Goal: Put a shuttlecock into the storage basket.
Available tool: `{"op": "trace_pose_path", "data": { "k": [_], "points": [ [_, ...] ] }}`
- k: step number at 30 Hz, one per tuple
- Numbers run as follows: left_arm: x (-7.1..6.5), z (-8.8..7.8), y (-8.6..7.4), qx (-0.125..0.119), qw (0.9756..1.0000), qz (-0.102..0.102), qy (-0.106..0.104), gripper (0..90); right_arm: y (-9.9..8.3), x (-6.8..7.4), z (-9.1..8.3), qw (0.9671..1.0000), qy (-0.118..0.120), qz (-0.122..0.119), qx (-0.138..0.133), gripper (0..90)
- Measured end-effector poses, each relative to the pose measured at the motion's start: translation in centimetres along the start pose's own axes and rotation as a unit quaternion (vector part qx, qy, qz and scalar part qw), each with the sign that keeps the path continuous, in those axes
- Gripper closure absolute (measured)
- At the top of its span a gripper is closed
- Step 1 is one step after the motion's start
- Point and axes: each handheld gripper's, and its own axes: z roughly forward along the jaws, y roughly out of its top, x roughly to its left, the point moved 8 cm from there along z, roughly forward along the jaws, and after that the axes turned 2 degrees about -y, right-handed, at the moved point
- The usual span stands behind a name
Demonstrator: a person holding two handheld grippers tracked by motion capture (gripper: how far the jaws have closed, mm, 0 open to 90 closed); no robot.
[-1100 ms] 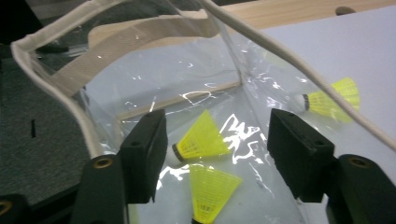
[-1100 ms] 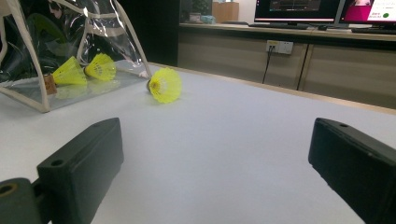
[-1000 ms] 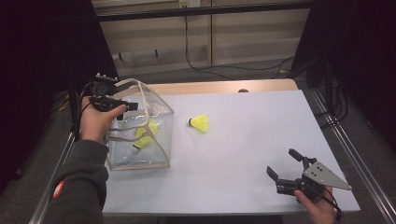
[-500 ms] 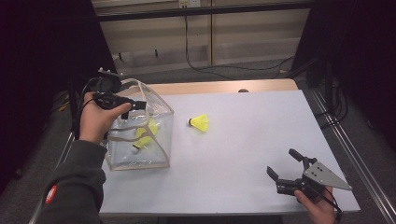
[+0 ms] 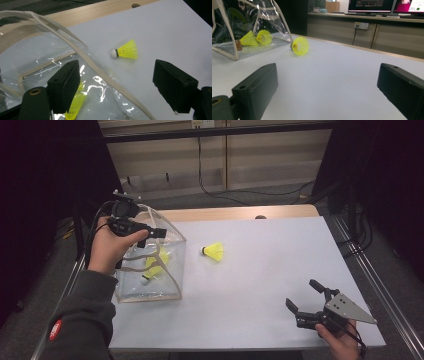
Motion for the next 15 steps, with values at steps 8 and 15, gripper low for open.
{"op": "trace_pose_path", "data": {
  "k": [8,15],
  "points": [
    [-1.3,0.4,0.3,-0.001,0.9999,0.006,-0.010,20.2,0.0,0.0,0.0,1.0000,0.000,0.001,0.000,2.8],
    [-2.2,0.8,0.5,0.002,0.9997,0.015,-0.016,19.8,0.0,0.0,0.0,1.0000,0.000,0.001,0.000,2.8]
  ]
}}
